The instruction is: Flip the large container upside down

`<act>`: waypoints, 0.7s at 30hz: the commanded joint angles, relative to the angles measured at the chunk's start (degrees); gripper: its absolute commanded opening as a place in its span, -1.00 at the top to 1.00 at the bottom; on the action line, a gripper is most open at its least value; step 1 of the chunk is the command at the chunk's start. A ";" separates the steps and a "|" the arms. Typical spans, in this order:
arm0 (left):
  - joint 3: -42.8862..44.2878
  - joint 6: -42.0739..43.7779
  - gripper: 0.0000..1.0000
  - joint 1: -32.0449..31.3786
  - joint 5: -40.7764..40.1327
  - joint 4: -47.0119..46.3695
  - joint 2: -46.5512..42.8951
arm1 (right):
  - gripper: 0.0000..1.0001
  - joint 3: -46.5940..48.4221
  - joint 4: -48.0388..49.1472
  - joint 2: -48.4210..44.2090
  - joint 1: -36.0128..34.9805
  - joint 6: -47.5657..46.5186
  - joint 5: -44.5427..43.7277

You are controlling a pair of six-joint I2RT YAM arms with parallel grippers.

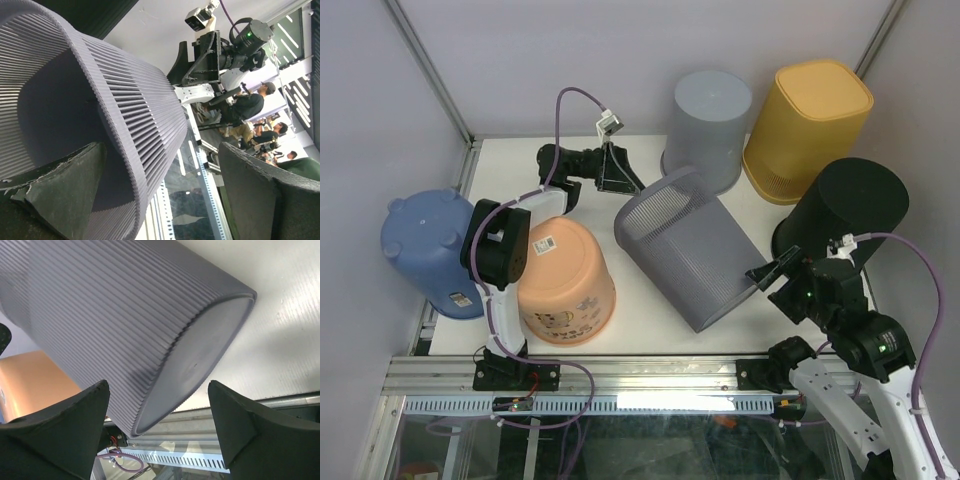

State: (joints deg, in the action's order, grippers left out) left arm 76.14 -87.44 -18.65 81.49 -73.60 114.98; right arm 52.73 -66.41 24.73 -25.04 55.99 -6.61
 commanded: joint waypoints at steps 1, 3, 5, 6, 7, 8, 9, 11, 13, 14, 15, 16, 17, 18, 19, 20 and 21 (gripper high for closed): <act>2.78 7.54 -0.98 0.29 -1.36 1.36 0.16 | -0.64 -1.73 0.04 -0.98 0.05 5.13 -0.43; 5.19 11.35 -0.98 0.57 -1.76 6.49 0.79 | -0.60 -3.47 1.41 -1.70 0.07 7.28 0.40; 8.48 15.53 -0.98 0.68 -2.42 12.75 1.32 | -0.51 -5.52 3.39 -2.68 0.05 9.27 1.78; 10.00 18.44 -0.98 0.65 -3.02 17.14 1.48 | -0.46 -6.55 4.88 -3.28 0.07 10.21 2.24; 11.51 21.85 -0.98 0.67 -3.67 22.23 1.63 | -0.44 -7.53 6.01 -3.87 0.05 11.15 2.75; 13.38 26.49 -0.98 0.72 -4.75 29.03 1.55 | -0.39 -8.40 7.03 -4.39 0.07 11.98 3.05; 15.25 32.11 -0.98 0.72 -6.07 37.18 1.38 | -0.36 -9.36 7.74 -4.87 0.06 12.68 3.23; 19.27 44.27 -0.98 0.73 -9.74 53.48 0.99 | -0.33 -10.20 8.86 -5.59 0.03 13.55 3.51; 21.59 49.96 -0.98 0.75 -12.11 62.58 0.64 | -0.30 -10.53 8.96 -5.89 0.05 13.75 3.41; 21.77 51.62 -0.98 0.68 -13.27 65.07 0.16 | -0.29 -10.54 8.96 -5.97 0.06 13.66 3.30; 21.80 53.80 -0.98 0.72 -15.04 68.25 -0.60 | -0.28 -10.53 9.01 -6.04 0.02 13.69 3.15; 21.67 55.82 -0.98 0.72 -17.05 71.69 -1.40 | -0.26 -10.48 9.05 -6.09 0.05 13.75 2.99; 21.27 58.21 -0.98 0.65 -19.36 76.08 -2.40 | -0.26 -10.61 8.94 -6.22 0.07 13.97 2.74; 20.87 60.83 -0.98 0.47 -22.25 79.51 -3.45 | -0.24 -10.69 8.78 -6.27 0.08 14.18 2.48; 20.36 63.61 -0.98 0.10 -25.42 83.05 -4.84 | -0.22 -10.84 8.90 -6.39 0.00 14.22 2.34; 19.76 66.66 -0.98 -0.48 -29.76 86.13 -6.30 | -0.19 -10.93 9.04 -6.51 -0.01 14.24 2.23; 19.25 69.24 -0.98 -1.63 -33.53 88.97 -7.59 | -0.16 -11.04 9.22 -6.69 0.02 14.44 2.10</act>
State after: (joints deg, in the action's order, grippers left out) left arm 96.14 -33.87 -18.70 62.72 -3.60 115.31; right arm 42.17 -59.02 18.96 -25.04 68.90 -3.07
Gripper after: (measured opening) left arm 0.990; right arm 0.605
